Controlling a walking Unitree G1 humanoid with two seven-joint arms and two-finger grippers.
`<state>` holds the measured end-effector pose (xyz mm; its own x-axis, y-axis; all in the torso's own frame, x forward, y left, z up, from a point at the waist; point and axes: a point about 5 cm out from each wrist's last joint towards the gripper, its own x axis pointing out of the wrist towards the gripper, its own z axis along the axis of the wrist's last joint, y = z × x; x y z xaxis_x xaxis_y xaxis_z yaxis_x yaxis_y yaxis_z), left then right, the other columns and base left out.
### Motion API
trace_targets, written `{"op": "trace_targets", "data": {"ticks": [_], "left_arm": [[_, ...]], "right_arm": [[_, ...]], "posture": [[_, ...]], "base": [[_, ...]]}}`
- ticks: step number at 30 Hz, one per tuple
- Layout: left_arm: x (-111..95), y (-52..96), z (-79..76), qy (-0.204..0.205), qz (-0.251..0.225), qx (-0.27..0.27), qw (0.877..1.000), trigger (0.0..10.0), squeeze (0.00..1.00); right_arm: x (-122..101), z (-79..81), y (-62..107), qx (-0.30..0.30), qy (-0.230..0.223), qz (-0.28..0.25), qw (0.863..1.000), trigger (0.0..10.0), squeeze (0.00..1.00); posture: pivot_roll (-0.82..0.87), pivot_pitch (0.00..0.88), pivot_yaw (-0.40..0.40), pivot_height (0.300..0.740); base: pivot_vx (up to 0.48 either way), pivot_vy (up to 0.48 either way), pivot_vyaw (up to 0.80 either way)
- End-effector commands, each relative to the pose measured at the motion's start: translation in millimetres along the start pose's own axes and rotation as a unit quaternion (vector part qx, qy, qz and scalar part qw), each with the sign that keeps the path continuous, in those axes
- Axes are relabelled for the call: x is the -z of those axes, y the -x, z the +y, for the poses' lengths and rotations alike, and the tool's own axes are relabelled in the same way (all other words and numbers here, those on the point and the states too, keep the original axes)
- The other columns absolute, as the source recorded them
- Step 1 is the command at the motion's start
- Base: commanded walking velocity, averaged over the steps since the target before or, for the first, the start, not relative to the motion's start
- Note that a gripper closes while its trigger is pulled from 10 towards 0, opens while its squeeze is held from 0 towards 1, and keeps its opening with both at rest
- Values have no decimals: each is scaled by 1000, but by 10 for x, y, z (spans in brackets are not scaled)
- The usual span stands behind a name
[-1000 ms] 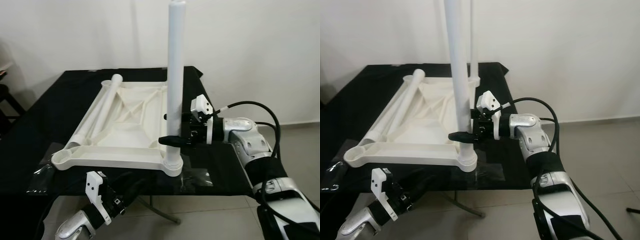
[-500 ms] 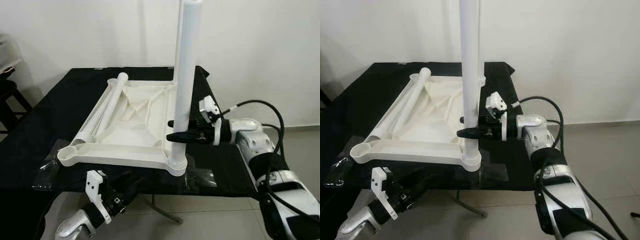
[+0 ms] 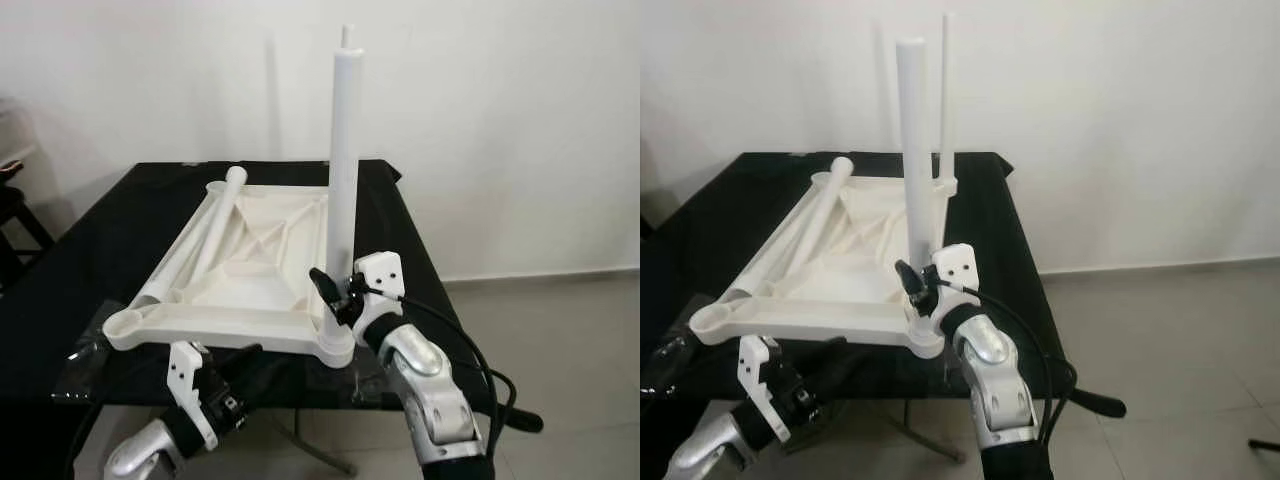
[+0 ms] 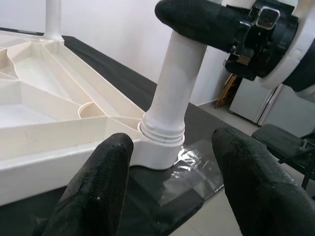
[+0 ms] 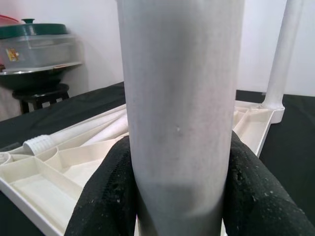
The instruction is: Building children table
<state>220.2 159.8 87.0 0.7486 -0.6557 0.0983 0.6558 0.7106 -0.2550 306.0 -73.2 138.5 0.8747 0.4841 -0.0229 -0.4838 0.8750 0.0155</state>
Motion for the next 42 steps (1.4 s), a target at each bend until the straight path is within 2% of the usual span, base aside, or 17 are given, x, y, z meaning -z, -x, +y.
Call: {"op": "trace_targets", "data": {"ticks": [1,2,6,7,8,10,13,14,15,17,20,27,29,30,36,41,42], "left_arm": [[10,6,27,2,3,-2,1000,10000,0],[17,0,27,3,1,-2,1000,10000,0],[22,-5,26,4,1,-3,1000,10000,0],[29,-12,25,4,0,-3,1000,10000,0],[29,-12,25,4,0,-3,1000,10000,0],[46,-30,21,4,0,-3,1000,10000,0],[52,-37,19,5,0,-2,1000,10000,0],[57,-46,17,6,1,-2,1000,10000,0],[57,-46,17,6,1,-2,1000,10000,0],[55,-56,16,6,1,-1,1000,10000,0],[48,-57,16,5,-1,-1,1000,10000,0],[46,-61,10,5,-3,-2,1000,10000,0],[47,-59,2,4,-4,-2,1000,10000,0],[46,-54,-5,4,-5,-3,1000,10000,0],[46,-37,-16,5,-6,-3,1000,10000,0],[46,-29,-25,7,-7,-3,1000,10000,0],[42,-24,-31,8,-8,-3,1000,10000,0]], "right_arm": [[485,5,64,1,-26,115,993,2275,0],[428,-40,13,-10,-22,108,994,10000,0],[393,-65,-16,-18,-21,104,994,10000,0],[332,-99,-51,-39,-23,93,995,10000,1000],[332,-99,-51,-39,-23,93,995,10000,1000],[54,-169,-89,-144,-15,55,988,10000,1000],[-77,-204,-65,-195,4,40,980,10000,1000],[-181,-269,-28,-238,32,35,970,10000,12],[-181,-269,-28,-238,32,35,970,10000,12],[-320,-483,-36,-285,86,39,954,10000,0],[-453,-642,-112,-301,99,33,948,10000,0],[-538,-736,-185,-312,104,36,944,10000,0],[-590,-757,-227,-321,103,40,940,9333,0],[-615,-774,-253,-331,101,47,937,0,0],[-541,-818,-217,-358,80,64,928,0,0],[-380,-882,-136,-340,68,71,935,0,0],[-294,-892,-92,-318,68,77,943,0,0]], "posture": [[35,0,8,740],[34,0,3,740],[34,0,3,740],[32,0,0,740],[32,0,0,740],[34,0,-2,740],[34,0,-2,740],[35,0,-4,740],[35,0,-4,740],[43,0,2,740],[46,0,2,740],[56,0,-6,740],[67,0,-16,740],[69,0,-17,740],[69,0,-15,740],[64,0,-16,740],[62,0,-18,740]], "base": [[0,0,0],[0,0,0],[0,0,0],[0,0,0],[0,0,0],[0,0,0],[0,0,0],[0,0,0],[0,0,0],[0,0,0],[0,0,0],[0,0,0],[0,0,0],[0,0,0],[0,0,0],[0,0,0],[0,0,0]]}}
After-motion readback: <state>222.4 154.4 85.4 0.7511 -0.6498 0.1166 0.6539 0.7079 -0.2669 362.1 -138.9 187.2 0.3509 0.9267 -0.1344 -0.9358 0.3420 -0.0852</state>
